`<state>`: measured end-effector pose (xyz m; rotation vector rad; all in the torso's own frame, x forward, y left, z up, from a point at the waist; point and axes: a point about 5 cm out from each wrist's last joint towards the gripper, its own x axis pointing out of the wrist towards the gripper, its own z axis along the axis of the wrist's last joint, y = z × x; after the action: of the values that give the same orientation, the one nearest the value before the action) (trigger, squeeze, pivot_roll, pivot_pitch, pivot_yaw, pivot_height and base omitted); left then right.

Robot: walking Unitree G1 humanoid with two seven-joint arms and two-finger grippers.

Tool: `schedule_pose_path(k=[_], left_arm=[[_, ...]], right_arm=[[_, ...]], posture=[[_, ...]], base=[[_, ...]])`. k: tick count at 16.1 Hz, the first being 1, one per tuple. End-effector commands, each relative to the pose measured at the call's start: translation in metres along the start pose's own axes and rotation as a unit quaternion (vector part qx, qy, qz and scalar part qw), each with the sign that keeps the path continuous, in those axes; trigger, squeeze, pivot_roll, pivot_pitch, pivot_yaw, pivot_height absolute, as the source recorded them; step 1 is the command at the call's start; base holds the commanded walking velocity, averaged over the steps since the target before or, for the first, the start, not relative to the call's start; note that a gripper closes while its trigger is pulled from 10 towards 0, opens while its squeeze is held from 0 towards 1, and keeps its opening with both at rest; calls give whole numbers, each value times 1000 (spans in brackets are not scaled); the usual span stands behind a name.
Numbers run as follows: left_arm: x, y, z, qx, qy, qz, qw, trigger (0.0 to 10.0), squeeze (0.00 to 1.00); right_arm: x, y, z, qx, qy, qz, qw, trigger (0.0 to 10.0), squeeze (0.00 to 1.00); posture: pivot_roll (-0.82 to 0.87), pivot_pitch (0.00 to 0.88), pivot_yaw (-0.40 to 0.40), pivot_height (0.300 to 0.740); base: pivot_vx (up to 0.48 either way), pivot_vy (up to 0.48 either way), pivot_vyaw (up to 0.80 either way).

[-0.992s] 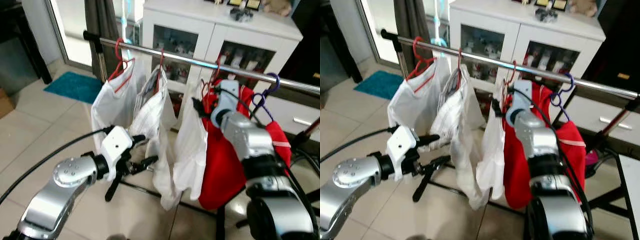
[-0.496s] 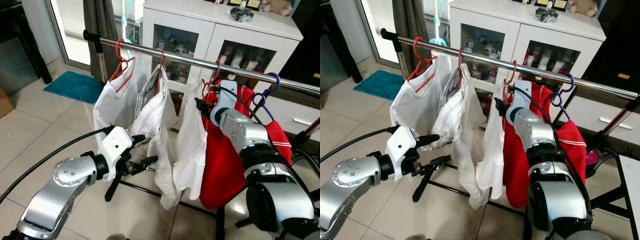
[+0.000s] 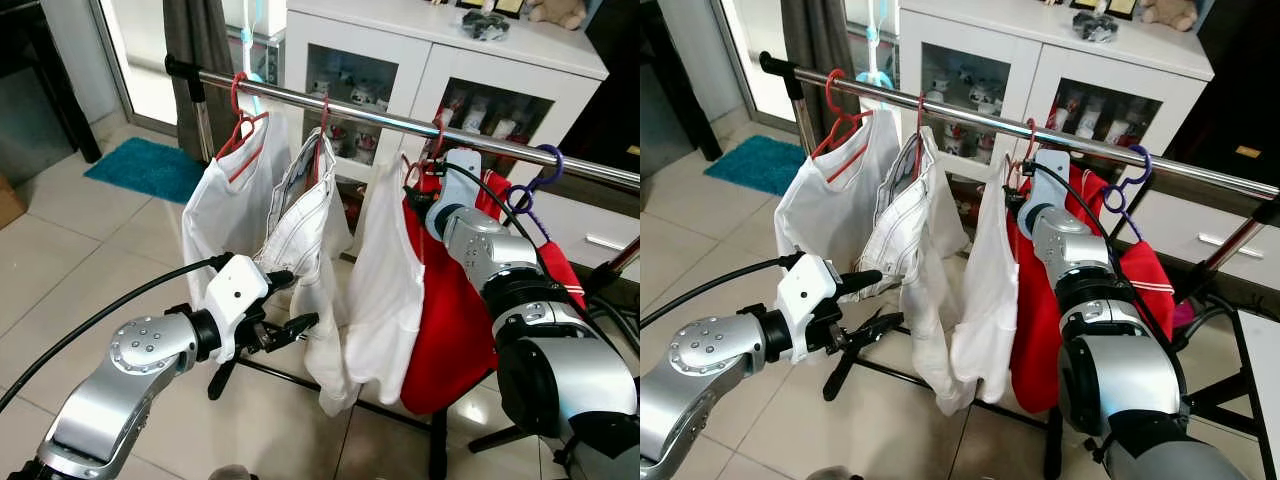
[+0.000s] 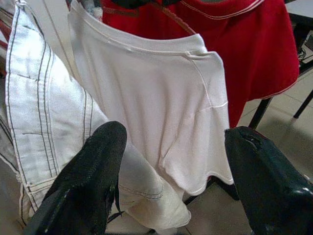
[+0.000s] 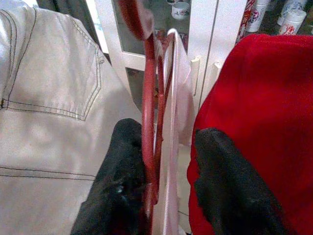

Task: Hang hanger

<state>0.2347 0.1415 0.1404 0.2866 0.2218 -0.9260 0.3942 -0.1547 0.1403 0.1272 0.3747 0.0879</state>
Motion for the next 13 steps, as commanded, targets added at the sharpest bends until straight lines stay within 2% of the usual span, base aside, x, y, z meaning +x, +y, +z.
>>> schedule_pose_path(k=[1, 8, 13], left_arm=[[1, -2, 5, 17, -7, -3, 1000, 10000, 0], [0, -2, 4, 20, -5, 0, 1000, 10000, 0], [1, 0, 4, 17, -7, 8, 1000, 10000, 0]], right_arm=[[1, -3, 6, -8, -5, -4, 1000, 0, 0], [2, -3, 8, -18, -9, 0, 1000, 0, 0], [0, -1, 12, -14, -17, 30, 999, 0, 0]], posture=[[84, 0, -105, 740], [84, 0, -105, 740], [84, 0, -101, 740]], base=[[0, 0, 0], [0, 0, 0], [0, 0, 0]])
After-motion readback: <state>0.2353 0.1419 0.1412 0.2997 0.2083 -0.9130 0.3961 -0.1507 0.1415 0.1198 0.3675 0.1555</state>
